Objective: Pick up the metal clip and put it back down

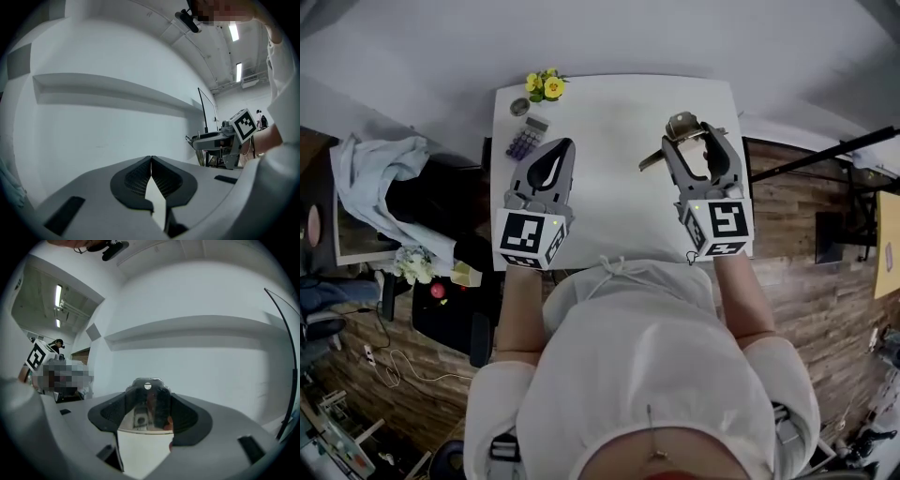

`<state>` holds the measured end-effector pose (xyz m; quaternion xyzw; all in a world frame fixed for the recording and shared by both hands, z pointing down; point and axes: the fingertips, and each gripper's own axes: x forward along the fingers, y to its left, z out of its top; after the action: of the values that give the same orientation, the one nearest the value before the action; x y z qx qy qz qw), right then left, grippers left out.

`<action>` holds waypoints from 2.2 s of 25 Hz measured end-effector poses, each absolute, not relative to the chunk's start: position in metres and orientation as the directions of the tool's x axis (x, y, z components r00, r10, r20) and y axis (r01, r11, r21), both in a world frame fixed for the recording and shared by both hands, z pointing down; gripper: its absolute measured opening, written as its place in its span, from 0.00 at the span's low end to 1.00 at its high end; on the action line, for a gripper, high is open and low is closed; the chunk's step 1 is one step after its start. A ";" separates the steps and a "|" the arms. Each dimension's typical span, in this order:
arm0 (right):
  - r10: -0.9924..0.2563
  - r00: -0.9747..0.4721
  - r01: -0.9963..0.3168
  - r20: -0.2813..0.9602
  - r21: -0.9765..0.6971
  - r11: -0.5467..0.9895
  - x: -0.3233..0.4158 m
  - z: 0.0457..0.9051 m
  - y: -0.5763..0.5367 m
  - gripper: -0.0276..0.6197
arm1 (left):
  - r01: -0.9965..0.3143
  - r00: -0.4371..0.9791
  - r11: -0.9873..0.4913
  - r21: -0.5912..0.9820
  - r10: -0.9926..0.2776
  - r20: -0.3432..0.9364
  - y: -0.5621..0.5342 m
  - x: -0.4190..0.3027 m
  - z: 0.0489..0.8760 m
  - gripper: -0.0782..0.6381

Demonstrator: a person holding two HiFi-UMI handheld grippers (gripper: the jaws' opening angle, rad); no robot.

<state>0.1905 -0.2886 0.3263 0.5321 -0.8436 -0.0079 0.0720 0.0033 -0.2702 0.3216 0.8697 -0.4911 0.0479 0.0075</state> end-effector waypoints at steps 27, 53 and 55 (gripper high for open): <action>-0.801 -0.438 -0.873 0.408 0.022 0.488 0.164 0.455 -0.312 0.50 | -0.861 0.505 -0.506 0.044 -0.845 0.176 -0.272 0.001 0.367 0.13; -0.559 -0.336 -0.894 0.758 -0.070 0.443 0.133 0.649 -0.318 0.50 | -0.882 0.468 -0.455 0.120 -0.825 0.315 -0.279 -0.038 0.457 0.13; -0.552 -0.315 -0.894 0.772 -0.048 0.445 0.133 0.653 -0.317 0.50 | -0.886 0.462 -0.446 0.125 -0.828 0.317 -0.277 -0.040 0.458 0.13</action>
<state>0.1335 -0.3173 0.6529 0.4674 -0.7737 0.2433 0.3518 -0.0401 -0.2773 0.4584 0.8439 -0.5078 0.1053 0.1374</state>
